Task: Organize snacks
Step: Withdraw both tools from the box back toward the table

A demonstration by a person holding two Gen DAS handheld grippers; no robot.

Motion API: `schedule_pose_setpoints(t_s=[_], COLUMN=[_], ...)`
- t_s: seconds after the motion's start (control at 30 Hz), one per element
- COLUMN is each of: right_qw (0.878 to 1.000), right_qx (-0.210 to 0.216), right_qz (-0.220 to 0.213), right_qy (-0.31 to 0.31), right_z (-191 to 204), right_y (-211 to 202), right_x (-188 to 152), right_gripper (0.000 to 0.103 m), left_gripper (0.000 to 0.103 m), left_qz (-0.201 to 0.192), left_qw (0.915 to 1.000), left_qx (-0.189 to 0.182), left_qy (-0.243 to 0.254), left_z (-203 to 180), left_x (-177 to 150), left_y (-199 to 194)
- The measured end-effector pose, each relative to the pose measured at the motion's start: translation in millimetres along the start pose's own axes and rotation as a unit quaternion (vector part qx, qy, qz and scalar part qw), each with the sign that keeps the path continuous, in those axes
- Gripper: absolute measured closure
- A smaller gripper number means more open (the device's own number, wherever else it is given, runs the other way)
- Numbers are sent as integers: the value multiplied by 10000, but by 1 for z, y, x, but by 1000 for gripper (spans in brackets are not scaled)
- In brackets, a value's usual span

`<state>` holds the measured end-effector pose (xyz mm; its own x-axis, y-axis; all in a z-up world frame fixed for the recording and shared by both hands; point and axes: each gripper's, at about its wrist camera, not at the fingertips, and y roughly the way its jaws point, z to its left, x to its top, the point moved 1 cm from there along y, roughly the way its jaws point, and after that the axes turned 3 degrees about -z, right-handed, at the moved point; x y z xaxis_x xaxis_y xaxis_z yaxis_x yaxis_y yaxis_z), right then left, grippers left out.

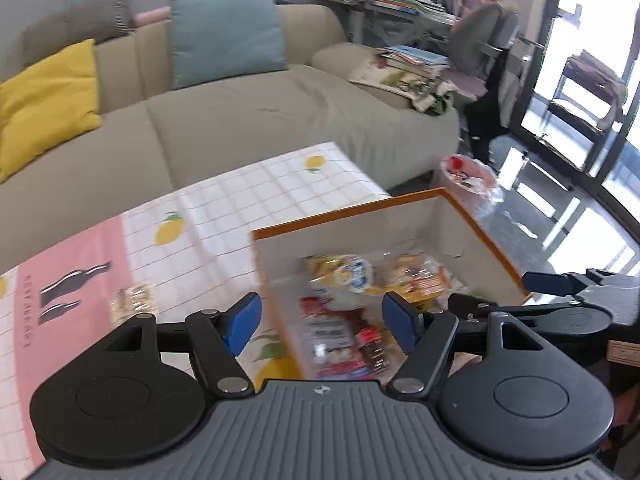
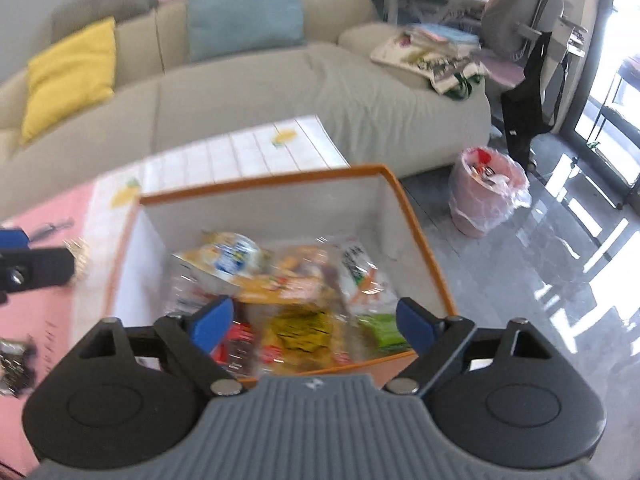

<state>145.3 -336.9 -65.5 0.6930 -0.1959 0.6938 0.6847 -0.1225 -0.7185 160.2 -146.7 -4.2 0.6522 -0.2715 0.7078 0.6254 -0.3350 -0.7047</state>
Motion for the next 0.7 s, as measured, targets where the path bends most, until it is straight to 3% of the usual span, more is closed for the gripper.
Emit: schedule_pose_setpoints(t_s=[0.27, 0.43, 0.7], right_qw=[9956, 9909, 9821], right_qx=[689, 1122, 1448], right_qz=[-507, -506, -476], right_qy=[-383, -544, -1108], right_z=[67, 105, 167], right_y=[-23, -25, -15], right_x=[-21, -31, -50], right_gripper=[16, 16, 16], left_gripper=[22, 22, 19], left_qz=[-19, -13, 215], left_qw=[9977, 9938, 9848], left_qx=[418, 686, 940], left_qy=[-530, -872, -1441], left_z=[54, 92, 149], left_x=[-34, -58, -102], left_y=[-27, -41, -42])
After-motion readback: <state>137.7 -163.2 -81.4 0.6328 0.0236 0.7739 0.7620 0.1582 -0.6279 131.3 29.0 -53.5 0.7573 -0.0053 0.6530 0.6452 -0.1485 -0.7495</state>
